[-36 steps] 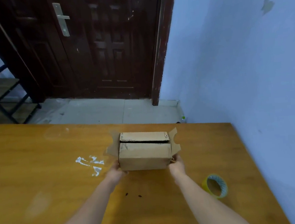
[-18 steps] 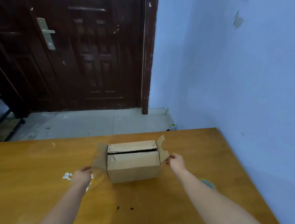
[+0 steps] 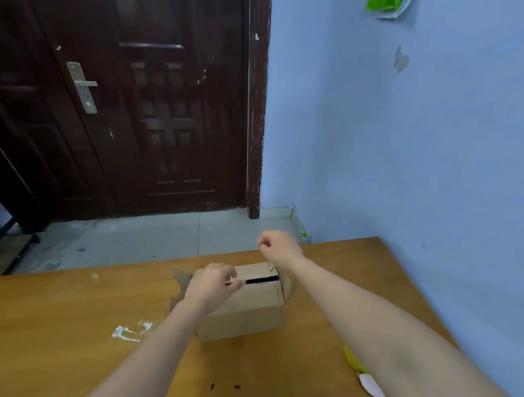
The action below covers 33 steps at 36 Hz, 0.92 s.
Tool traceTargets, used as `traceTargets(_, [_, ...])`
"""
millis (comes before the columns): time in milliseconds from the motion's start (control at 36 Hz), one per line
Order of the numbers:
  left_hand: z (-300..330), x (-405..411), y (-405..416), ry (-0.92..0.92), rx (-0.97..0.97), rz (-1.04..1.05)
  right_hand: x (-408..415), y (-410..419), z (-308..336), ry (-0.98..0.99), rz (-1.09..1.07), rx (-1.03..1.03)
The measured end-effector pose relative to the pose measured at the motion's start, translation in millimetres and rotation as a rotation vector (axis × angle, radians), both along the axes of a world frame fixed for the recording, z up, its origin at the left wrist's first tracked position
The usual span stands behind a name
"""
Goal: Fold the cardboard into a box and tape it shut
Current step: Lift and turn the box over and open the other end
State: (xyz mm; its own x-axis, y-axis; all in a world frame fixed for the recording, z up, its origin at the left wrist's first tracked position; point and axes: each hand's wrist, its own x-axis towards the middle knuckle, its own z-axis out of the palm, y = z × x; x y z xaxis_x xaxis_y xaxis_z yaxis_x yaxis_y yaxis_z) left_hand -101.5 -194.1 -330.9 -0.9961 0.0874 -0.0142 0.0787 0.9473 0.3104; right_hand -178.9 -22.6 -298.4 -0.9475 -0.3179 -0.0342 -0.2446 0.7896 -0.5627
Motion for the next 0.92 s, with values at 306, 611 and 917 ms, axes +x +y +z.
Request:
traceTargets(306, [-38, 18, 3, -0.117, -0.269, -0.087, 28, -14, -42, -0.121, 0.222, 0.299])
traceTargets(611, [-47, 17, -1, -0.119, -0.322, -0.066, 31, -17, -56, -0.202, 0.200, 0.318])
traceTargets(917, [-36, 36, 2, -0.004, -0.390, -0.077, 32, -16, -26, -0.644, 0.065, 0.134])
